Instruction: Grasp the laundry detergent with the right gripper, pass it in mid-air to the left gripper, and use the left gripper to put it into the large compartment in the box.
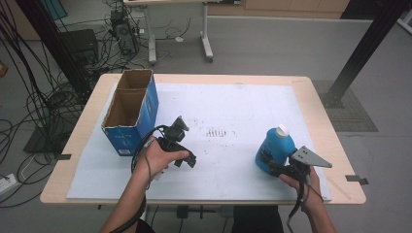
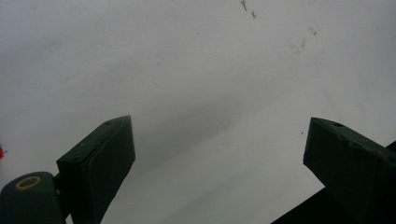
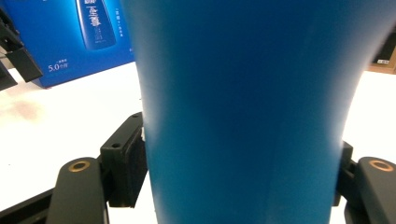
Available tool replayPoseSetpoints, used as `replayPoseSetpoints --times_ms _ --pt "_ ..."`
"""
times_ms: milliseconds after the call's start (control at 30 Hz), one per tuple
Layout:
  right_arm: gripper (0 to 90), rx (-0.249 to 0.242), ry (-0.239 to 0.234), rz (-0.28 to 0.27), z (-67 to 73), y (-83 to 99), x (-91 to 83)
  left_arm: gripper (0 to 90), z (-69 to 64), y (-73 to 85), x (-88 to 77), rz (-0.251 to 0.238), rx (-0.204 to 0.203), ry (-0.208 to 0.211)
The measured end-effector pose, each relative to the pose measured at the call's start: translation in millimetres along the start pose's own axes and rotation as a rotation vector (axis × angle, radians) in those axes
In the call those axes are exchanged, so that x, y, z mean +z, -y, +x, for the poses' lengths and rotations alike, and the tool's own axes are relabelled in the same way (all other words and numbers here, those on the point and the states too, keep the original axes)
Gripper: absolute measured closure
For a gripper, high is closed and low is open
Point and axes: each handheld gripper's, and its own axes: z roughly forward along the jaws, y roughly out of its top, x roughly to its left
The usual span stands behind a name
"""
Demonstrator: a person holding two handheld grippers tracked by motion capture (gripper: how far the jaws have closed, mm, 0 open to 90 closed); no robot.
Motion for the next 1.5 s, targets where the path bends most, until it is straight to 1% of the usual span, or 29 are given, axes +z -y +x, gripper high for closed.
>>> replayPoseSetpoints --times_ms 200,333,433,800,933,1033,1500 --pt "35.2 -0.007 -0.001 -0.001 0.8 -0.9 -0.6 9.3 0.3 0.3 0.4 0.001 -0.003 -0.001" --pt "39.2 -0.009 -0.007 -0.001 0.0 -1.0 -0.8 9.4 0.0 0.2 -0.1 0.004 0.003 -0.001" --pt "41.5 -0.013 0.001 -0.002 0.0 -1.1 -1.1 9.4 -0.4 -0.1 -0.7 0.001 0.001 -0.001" --pt "42.7 -0.018 0.005 -0.004 0.2 -0.8 -1.7 9.3 -0.8 -1.0 -1.4 0.003 0.005 -0.002" --pt "43.0 -0.019 0.003 -0.008 -0.1 -0.5 -1.6 9.3 -1.2 -1.2 -0.1 0.002 0.0 -0.003" --pt "43.0 -0.02 0.005 -0.011 0.0 -0.1 -1.7 9.3 -1.5 -1.5 -0.3 0.007 0.004 -0.003" --pt "42.9 -0.023 0.011 -0.022 0.8 1.1 -1.9 9.3 -1.5 -2.1 -3.1 0.0 0.002 -0.01"
